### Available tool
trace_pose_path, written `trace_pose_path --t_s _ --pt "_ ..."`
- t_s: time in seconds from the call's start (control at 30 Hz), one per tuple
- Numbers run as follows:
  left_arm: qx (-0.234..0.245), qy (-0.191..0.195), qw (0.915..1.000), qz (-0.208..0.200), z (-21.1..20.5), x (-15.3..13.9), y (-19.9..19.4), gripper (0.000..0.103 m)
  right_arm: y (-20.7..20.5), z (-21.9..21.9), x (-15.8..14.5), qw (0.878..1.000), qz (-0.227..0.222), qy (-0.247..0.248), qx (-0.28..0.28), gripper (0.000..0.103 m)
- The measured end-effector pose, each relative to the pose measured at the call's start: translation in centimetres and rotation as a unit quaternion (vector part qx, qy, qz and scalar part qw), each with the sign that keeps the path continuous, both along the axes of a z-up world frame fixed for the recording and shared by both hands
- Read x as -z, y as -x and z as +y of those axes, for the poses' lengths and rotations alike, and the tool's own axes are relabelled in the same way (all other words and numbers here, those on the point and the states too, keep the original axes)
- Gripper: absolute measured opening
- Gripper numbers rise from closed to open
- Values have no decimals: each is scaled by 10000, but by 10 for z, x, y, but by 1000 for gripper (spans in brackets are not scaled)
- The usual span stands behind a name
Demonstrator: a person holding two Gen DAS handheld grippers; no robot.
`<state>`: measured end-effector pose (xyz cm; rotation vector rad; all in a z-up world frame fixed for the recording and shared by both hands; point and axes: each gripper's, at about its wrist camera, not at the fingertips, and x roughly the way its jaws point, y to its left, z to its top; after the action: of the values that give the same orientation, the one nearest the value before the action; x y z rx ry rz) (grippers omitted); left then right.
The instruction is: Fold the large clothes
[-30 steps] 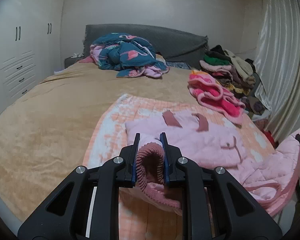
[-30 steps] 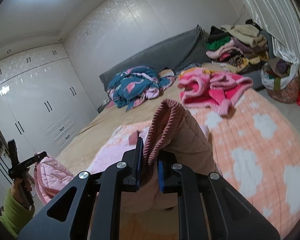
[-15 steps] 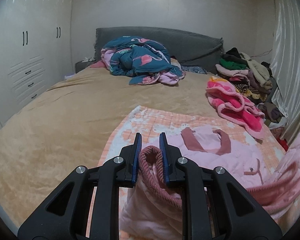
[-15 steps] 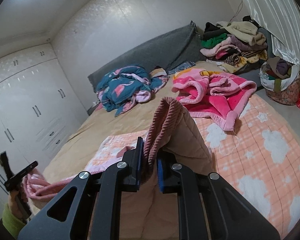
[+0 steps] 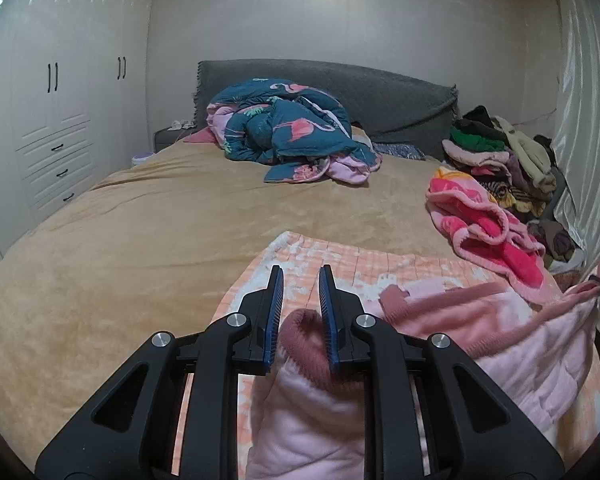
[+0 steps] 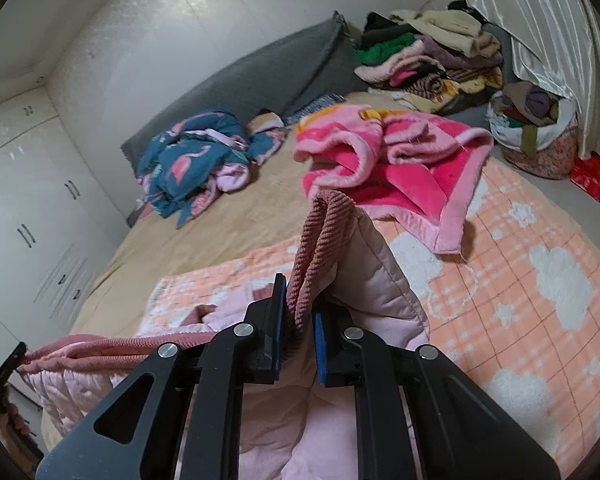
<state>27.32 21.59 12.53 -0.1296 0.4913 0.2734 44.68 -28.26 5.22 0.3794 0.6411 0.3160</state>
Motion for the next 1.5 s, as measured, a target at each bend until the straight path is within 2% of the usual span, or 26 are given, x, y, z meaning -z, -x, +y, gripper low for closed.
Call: trace_pose_path --t_s 0.17,0.27,0.3,0.37,0.4,0.5,0.57,0.63,0.77,0.9,0.97,1.07,1.1,1.13,1.17,1.2,1.23,1.27,1.33,1.4,1.5 --pt "-63 27 9999 -109 1 7 4 11 -21 4 18 9995 199 158 198 11" --pt "-116 178 9998 11 4 23 2 12 -31 3 30 9989 332 207 277 12" --pt "-108 229 9996 100 4 34 1 14 -33 3 34 9987 384 186 269 13" --pt "-105 258 9993 258 3 51 0 28 -39 -2 45 9980 567 34 273 16" --pt "-76 292 9989 362 3 60 0 32 -40 -4 48 9978 610 -88 249 17" --pt "-45 336 9975 621 1 86 -2 38 -37 -18 58 9962 675 -485 250 31" --pt "-46 398 9966 718 2 99 2 55 -30 -26 61 9955 668 -648 172 66" --pt "-26 400 9963 763 2 107 3 58 -19 -31 60 9960 578 -673 -39 66" --pt "112 598 9939 915 7 123 8 71 12 -39 61 9994 321 46 -134 80" --pt "189 1103 9875 1115 21 150 16 72 33 -42 85 9946 487 858 -318 82" --pt "288 1292 9840 1191 24 161 17 77 37 -44 102 9927 624 942 -432 82" --pt "422 1454 9817 1157 20 170 19 78 43 -47 123 9923 779 785 -552 82" --pt "441 1421 9820 1167 17 171 17 76 44 -47 126 9927 780 714 -587 82" --pt "431 1285 9835 1200 12 172 16 65 46 -47 130 9931 770 632 -618 82" --pt "458 1184 9845 1210 7 172 15 43 48 -46 133 9932 766 604 -628 77" --pt "466 1104 9854 1210 2 171 14 37 50 -44 136 9932 741 617 -649 68" --pt "449 944 9872 1208 -4 170 13 25 51 -40 136 9928 725 598 -740 48" --pt "473 838 9880 1209 -8 169 12 14 53 -36 134 9927 685 670 -739 37" --pt "419 564 9911 1127 -16 161 10 11 57 -28 127 9917 547 875 -762 24" --pt "343 502 9931 998 -17 150 5 10 60 -24 114 9911 353 1064 -722 21" --pt "272 527 9942 900 -12 136 -8 9 54 -22 95 9940 185 963 -482 20"
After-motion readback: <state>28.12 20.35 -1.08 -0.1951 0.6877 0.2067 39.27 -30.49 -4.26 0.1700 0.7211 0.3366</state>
